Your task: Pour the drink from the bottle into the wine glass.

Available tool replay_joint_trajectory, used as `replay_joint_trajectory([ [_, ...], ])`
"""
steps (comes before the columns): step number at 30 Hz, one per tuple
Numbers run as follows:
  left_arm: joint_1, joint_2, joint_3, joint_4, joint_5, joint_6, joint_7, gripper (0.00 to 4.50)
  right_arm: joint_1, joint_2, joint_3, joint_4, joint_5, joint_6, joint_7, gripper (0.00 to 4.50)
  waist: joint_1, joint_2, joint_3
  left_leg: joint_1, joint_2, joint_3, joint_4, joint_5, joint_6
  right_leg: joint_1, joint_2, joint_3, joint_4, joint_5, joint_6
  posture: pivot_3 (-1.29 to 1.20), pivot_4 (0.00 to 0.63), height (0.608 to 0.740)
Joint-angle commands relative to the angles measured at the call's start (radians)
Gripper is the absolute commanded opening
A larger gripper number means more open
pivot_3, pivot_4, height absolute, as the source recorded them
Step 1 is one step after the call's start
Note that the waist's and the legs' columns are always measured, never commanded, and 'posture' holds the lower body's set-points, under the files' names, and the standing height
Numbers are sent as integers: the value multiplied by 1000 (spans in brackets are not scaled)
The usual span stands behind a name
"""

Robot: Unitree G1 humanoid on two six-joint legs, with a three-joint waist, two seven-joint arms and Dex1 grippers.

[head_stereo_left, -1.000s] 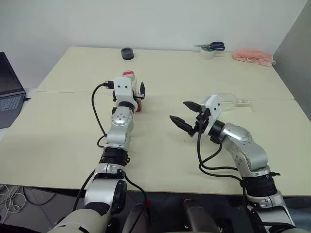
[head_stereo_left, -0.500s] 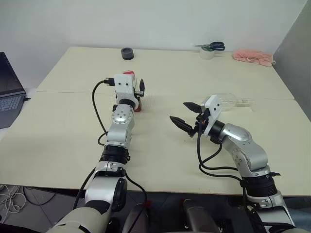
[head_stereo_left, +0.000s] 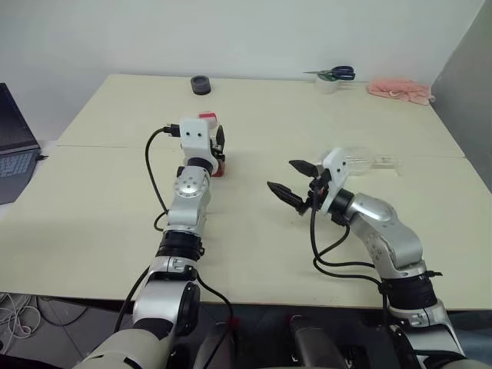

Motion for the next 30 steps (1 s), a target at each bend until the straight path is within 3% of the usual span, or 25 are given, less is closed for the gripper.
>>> replay_joint_trajectory([
  [1,14,14,-15,-144,-51,34,-88,2148,-96,-12,4,-83,-1,102,-45,4500,0,0,0,0,0,0,0,0,0,0,0,0,0,0,0,0,150,740],
  [4,65,36,-20,-264,-116,95,-187,2148,-165,-22,-2,-143,59,208,-25,4500,1,0,0,-1,0,-1,-1,0,0,0,0,-1,0,0,0,0,150,740],
  [10,185,110,-66,-484,-180,161,-355,2148,-327,36,-29,-118,100,424,-152,4500,-6,1,0,-1,1,-1,-1,0,0,-2,-1,-1,1,0,-1,0,150,740],
  [19,162,92,-107,-501,-181,180,-395,2148,-332,105,13,-69,34,419,-257,4500,2,0,0,-1,-1,-1,0,0,0,-1,-2,-1,0,0,-1,0,150,740],
  [30,175,78,-136,-513,-174,187,-399,2148,-350,170,19,-32,6,402,-288,4500,-5,0,0,-1,0,-1,-1,0,0,-1,-2,-2,0,0,-1,0,150,740],
])
